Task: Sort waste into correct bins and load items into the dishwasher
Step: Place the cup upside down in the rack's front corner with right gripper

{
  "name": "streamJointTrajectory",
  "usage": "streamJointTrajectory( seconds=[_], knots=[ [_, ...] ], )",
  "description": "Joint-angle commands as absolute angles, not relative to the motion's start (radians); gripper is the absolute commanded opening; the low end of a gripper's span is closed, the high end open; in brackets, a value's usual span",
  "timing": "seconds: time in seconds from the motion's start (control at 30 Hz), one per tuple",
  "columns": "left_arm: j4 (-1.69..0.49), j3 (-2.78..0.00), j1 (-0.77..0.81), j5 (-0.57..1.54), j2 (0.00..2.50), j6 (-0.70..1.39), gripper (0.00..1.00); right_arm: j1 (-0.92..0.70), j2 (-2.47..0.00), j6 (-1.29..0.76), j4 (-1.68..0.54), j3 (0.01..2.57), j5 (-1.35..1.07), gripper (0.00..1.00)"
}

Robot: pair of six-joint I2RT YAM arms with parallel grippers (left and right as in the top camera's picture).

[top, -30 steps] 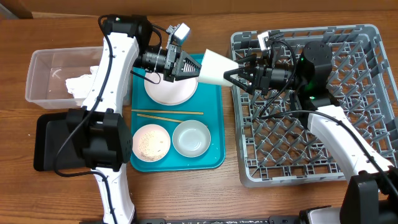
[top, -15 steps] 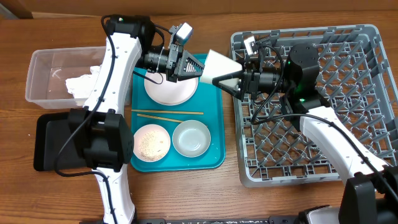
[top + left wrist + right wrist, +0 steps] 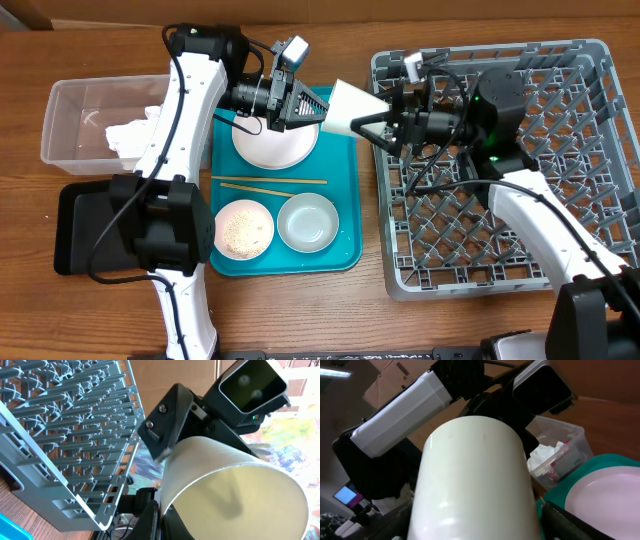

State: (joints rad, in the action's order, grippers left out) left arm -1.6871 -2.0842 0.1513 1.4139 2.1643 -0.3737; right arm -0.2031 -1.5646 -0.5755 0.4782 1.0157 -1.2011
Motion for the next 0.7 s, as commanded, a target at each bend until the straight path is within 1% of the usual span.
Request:
streamJointTrajectory(
  seconds=[0.0, 0.13, 0.2, 0.27, 0.3, 0.33, 0.37, 0.4, 0.43, 0.53, 0.57, 0.6, 0.67],
  knots=[
    [-1.69, -2.102, 0.157, 1.426, 2.162, -0.378, 0.04, -0.202, -1.565, -0.573, 0.485, 1.035, -1.207, 0.73],
    [-1.69, -2.102, 0.157, 1.425, 2.162, -0.378, 0.04, -0.202, -1.565, -0.573, 0.486, 1.035, -1.207, 0.6],
    [-1.689, -2.102, 0.157, 1.423, 2.162, -0.378, 0.08, -0.201, -1.565, -0.573, 0.487, 1.035, -1.207, 0.58],
    [-1.689, -2.102, 0.157, 1.417, 2.162, -0.378, 0.26, -0.196, -1.565, -0.579, 0.495, 1.035, -1.21, 0.56],
    [-1.686, -2.102, 0.156, 1.414, 2.162, -0.378, 0.42, -0.191, -1.563, -0.604, 0.503, 1.035, -1.21, 0.55],
    [-1.683, -2.102, 0.156, 1.414, 2.162, -0.378, 0.53, -0.186, -1.563, -0.62, 0.505, 1.035, -1.211, 0.55],
    [-1.674, -2.102, 0.155, 1.414, 2.162, -0.377, 0.6, -0.174, -1.56, -0.66, 0.505, 1.035, -1.211, 0.55],
    [-1.662, -2.102, 0.15, 1.414, 2.162, -0.377, 0.64, -0.16, -1.557, -0.687, 0.504, 1.035, -1.221, 0.53],
    [-1.651, -2.102, 0.145, 1.414, 2.162, -0.377, 0.66, -0.145, -1.552, -0.706, 0.503, 1.035, -1.231, 0.52],
    [-1.594, -2.102, 0.12, 1.407, 2.162, -0.377, 0.7, -0.101, -1.525, -0.73, 0.45, 1.035, -1.24, 0.52],
    [-1.563, -2.102, 0.106, 1.396, 2.162, -0.377, 0.72, -0.089, -1.512, -0.728, 0.42, 1.035, -1.24, 0.52],
    [-1.529, -2.102, 0.09, 1.376, 2.162, -0.377, 0.77, -0.076, -1.493, -0.714, 0.377, 1.035, -1.24, 0.56],
    [-1.463, -2.102, 0.063, 1.322, 2.162, -0.376, 0.81, -0.068, -1.46, -0.669, 0.283, 1.035, -1.222, 0.6]
  ],
)
